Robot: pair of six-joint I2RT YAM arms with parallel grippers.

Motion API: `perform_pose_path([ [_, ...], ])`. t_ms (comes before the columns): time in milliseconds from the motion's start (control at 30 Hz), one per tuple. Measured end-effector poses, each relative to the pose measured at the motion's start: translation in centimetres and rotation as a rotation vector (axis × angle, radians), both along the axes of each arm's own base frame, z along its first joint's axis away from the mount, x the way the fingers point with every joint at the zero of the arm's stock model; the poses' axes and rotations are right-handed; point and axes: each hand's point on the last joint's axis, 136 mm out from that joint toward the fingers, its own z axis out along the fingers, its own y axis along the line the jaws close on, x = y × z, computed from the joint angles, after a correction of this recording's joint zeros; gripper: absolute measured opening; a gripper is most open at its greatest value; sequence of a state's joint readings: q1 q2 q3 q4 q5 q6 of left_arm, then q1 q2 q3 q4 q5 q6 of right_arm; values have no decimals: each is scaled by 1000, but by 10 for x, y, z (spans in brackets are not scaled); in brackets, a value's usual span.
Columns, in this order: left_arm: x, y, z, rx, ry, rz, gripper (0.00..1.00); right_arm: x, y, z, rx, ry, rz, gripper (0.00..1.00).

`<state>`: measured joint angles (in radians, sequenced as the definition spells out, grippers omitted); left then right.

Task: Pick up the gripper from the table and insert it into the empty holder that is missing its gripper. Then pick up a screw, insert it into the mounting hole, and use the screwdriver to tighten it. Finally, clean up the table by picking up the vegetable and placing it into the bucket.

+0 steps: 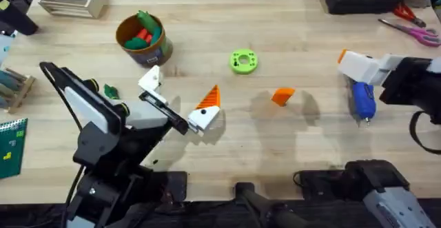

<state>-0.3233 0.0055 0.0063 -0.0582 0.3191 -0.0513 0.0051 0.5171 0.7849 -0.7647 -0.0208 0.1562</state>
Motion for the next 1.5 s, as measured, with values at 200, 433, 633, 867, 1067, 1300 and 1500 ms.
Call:
perform_pose_path([
  [200, 0, 0, 0, 0, 0, 0, 987, 0, 0, 0, 0, 0, 0, 990],
  [433, 0, 0, 0, 0, 0, 0, 987, 0, 0, 0, 0, 0, 0, 990],
  [633, -6, -8, 1, -3, -2, -60, 987, 0, 0, 0, 0, -2, 0, 991],
  [867, -25, -27, 2, -11, -4, -215, 987, 0, 1, 0, 25, -1, -13, 990],
  [1067, -41, -39, 2, -17, 0, -333, 987, 0, 5, -1, 28, 7, 13, 990],
  [1300, -57, -49, 2, -22, 7, -437, 987, -8, 33, -34, -61, 216, 251, 990],
  [1500, -62, -52, 1, -24, 13, -475, 987, -8, 74, -60, -249, 400, 551, 992],
])
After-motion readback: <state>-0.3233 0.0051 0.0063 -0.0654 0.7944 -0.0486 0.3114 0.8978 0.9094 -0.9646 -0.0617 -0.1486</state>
